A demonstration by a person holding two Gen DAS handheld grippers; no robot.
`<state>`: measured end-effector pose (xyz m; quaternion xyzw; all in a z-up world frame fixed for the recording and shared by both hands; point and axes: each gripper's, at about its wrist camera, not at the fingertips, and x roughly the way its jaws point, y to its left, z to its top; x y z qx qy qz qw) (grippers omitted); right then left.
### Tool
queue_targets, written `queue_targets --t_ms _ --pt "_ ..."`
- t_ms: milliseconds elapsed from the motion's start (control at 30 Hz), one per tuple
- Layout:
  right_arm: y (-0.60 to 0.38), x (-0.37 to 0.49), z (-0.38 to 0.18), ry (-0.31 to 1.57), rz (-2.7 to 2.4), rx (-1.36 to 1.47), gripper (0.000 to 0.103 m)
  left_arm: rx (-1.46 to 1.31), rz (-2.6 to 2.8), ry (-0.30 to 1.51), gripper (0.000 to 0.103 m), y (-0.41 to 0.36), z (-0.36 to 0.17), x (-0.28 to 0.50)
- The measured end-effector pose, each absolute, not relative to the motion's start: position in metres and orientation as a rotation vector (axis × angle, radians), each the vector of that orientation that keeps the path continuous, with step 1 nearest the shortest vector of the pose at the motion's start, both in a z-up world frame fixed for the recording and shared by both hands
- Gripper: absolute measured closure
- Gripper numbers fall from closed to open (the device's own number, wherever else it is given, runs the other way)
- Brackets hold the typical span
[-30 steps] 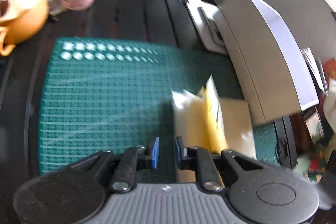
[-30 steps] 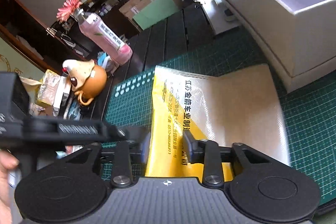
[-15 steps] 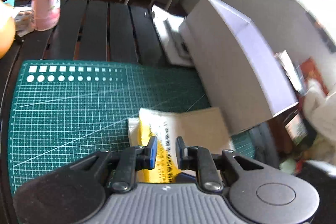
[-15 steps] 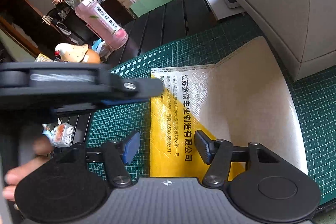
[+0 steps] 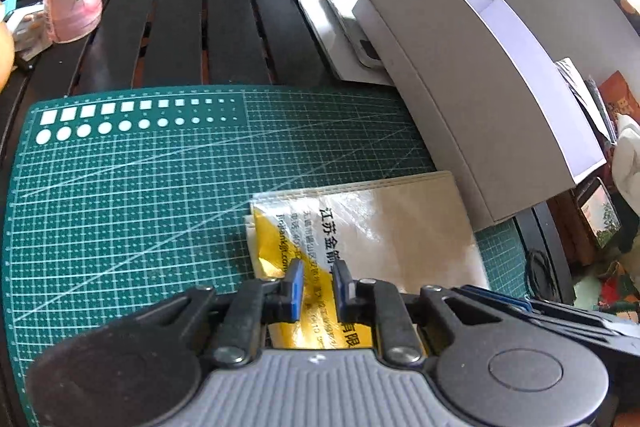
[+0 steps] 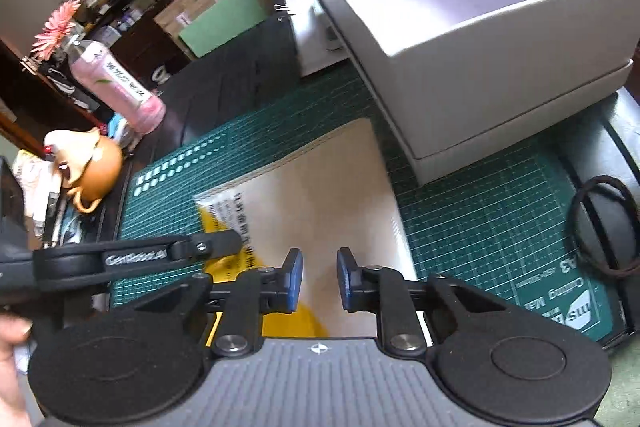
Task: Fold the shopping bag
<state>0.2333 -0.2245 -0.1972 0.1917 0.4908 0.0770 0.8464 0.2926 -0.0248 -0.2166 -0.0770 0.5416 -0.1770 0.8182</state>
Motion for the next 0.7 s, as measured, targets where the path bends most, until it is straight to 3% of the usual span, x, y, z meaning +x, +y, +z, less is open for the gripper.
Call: queue_targets --t_ms 567,633,700 --pt "-0.205 0.24 -0.204 1.049 0.156 0.242 0.089 -0.097 -0.401 1.141 0.088 -0.042 -0.221 0.286" --pt "-0.211 0.238 -0.198 1.039 0.17 0.26 0.087 -0.099 -0.403 1.141 0.088 -0.041 -0.221 0.286" --pt "-0.219 0.234 -0.188 1.016 0.183 0.284 0.077 -0.106 -0.405 1.142 0.088 -0.039 -0.221 0.286"
